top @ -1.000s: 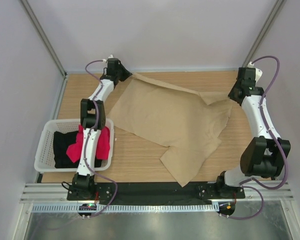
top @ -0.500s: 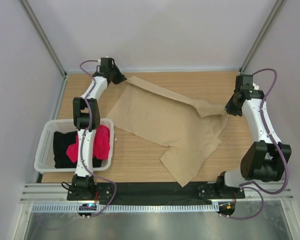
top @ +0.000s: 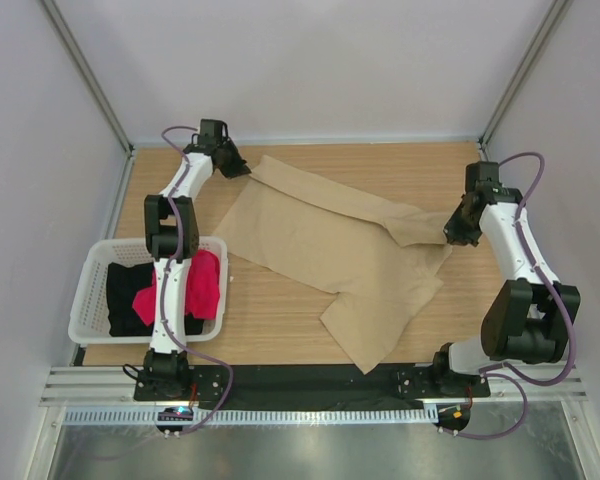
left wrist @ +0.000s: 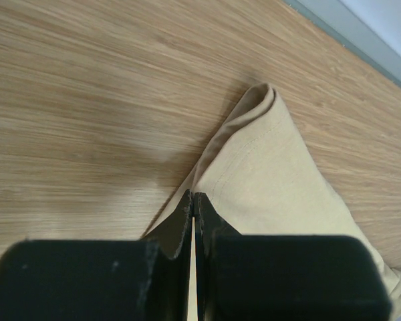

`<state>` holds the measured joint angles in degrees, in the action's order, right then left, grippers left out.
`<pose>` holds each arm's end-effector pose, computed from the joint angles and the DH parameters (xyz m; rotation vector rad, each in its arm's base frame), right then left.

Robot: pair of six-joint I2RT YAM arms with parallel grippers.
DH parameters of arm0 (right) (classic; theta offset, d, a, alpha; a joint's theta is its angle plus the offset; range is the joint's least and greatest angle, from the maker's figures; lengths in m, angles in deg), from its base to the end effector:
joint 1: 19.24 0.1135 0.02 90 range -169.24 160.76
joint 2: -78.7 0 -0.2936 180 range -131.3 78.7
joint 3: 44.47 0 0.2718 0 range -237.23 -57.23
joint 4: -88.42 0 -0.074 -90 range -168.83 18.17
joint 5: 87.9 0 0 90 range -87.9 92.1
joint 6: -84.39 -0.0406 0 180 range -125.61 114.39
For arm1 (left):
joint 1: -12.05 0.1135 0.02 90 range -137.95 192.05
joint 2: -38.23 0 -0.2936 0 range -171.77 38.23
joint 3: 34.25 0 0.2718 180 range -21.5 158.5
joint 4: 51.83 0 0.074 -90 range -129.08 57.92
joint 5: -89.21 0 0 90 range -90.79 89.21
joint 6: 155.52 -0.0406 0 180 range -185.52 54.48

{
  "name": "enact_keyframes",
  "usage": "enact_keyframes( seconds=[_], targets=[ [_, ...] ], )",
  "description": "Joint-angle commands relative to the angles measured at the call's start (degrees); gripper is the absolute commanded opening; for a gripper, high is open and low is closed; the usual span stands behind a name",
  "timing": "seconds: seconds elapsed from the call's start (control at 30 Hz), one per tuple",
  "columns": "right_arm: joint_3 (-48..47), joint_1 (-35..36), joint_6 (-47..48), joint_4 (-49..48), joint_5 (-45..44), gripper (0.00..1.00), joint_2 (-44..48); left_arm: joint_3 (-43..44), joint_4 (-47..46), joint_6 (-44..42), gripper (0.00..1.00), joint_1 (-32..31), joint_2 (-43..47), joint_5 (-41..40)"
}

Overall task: Fold and stack the t-shirts
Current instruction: Fold the tshirt

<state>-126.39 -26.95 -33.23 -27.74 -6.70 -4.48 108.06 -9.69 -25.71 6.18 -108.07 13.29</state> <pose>0.3013 -0.0471 0.2955 0.8586 2.5456 -0.1011 0.6097 -0.0726 0.1758 -0.5978 2.3757 -0.6609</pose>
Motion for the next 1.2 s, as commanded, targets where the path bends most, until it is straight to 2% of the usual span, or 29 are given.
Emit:
enact_keyframes(
  seconds=[0.0,0.27,0.57,0.73,1.17],
  targets=[
    [0.7,0.23,-0.86,0.24,0.27,0.01,1.09,0.7,2.16,-2.19,0.0,0.51,1.37,0.33],
    [1.58,0.5,-0.07,-0.2,-2.01,0.01,0.74,0.96,2.96,-2.37,0.0,0.51,0.75,0.32],
    [-2.37,0.41,2.12,-0.99,-7.2,0.01,-2.6,0.7,3.22,-2.46,0.0,0.51,0.58,1.47],
    [-4.13,0.41,1.69,-0.99,-6.58,0.01,-4.8,-0.01,3.4,-2.2,0.0,0.51,-0.04,2.0],
    [-0.27,0.41,2.21,-0.46,-6.41,0.03,-4.71,-2.2,4.71,-3.42,0.03,0.42,1.72,-0.81]
  ],
)
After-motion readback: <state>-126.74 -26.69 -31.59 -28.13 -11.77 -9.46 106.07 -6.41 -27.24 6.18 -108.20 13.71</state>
